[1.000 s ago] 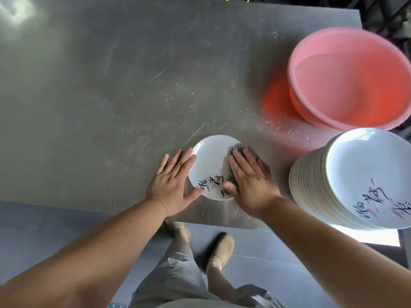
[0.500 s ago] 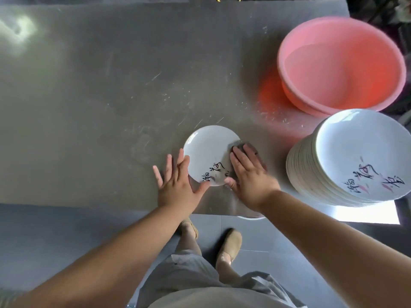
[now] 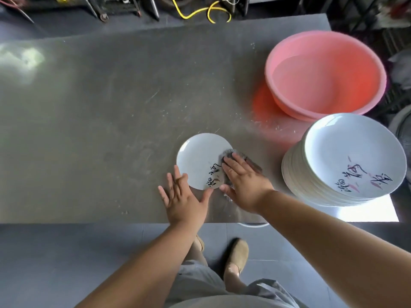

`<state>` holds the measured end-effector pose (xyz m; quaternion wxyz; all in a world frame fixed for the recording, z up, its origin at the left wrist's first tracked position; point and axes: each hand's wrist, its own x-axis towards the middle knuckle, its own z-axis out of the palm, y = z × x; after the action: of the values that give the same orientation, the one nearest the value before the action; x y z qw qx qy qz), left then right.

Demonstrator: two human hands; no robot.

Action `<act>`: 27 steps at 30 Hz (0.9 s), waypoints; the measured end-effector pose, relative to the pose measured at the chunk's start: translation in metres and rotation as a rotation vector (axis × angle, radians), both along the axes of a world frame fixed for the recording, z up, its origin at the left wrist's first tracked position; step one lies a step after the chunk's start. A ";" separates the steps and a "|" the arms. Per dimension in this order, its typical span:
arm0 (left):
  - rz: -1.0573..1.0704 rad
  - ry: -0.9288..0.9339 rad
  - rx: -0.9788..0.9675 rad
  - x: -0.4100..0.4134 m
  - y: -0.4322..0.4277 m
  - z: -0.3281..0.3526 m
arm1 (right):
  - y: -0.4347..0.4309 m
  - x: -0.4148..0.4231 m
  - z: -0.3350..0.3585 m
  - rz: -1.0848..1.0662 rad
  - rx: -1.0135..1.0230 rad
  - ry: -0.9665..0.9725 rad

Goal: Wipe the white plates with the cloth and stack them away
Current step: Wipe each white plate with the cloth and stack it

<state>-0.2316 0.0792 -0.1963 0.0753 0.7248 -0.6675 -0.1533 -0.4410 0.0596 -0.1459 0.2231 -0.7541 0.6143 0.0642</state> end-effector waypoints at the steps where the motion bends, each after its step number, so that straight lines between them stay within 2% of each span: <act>1: -0.012 0.002 -0.008 0.001 -0.001 0.001 | 0.003 0.006 -0.001 -0.022 0.008 -0.015; 4: -0.045 -0.007 -0.007 0.002 -0.002 0.008 | 0.028 0.024 -0.003 0.043 0.033 -0.051; 8: -0.124 -0.128 -0.005 0.015 -0.004 0.027 | 0.034 0.016 -0.003 0.113 0.031 -0.086; 11: -0.305 -0.186 -0.069 0.035 -0.023 0.043 | 0.012 0.000 0.001 0.075 0.007 -0.071; 15: -0.652 -0.245 0.203 0.043 -0.086 0.051 | -0.025 -0.009 0.002 0.031 -0.016 -0.042; 17: -0.743 -0.285 0.297 0.041 -0.103 0.046 | -0.031 -0.005 -0.002 -0.043 -0.026 -0.050; 20: -0.751 -0.309 0.259 0.042 -0.097 0.034 | -0.009 0.013 -0.008 -0.125 0.003 -0.023; 24: -0.701 -0.369 0.202 0.042 -0.080 0.028 | 0.028 0.023 -0.011 0.075 0.075 0.018; 27: -0.603 -0.349 0.224 0.037 -0.067 0.028 | 0.004 0.005 -0.006 0.065 0.067 -0.024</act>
<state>-0.1942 0.0120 -0.1679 -0.1681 0.5142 -0.8331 -0.1150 -0.4357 0.0635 -0.1521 0.2533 -0.7666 0.5843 0.0826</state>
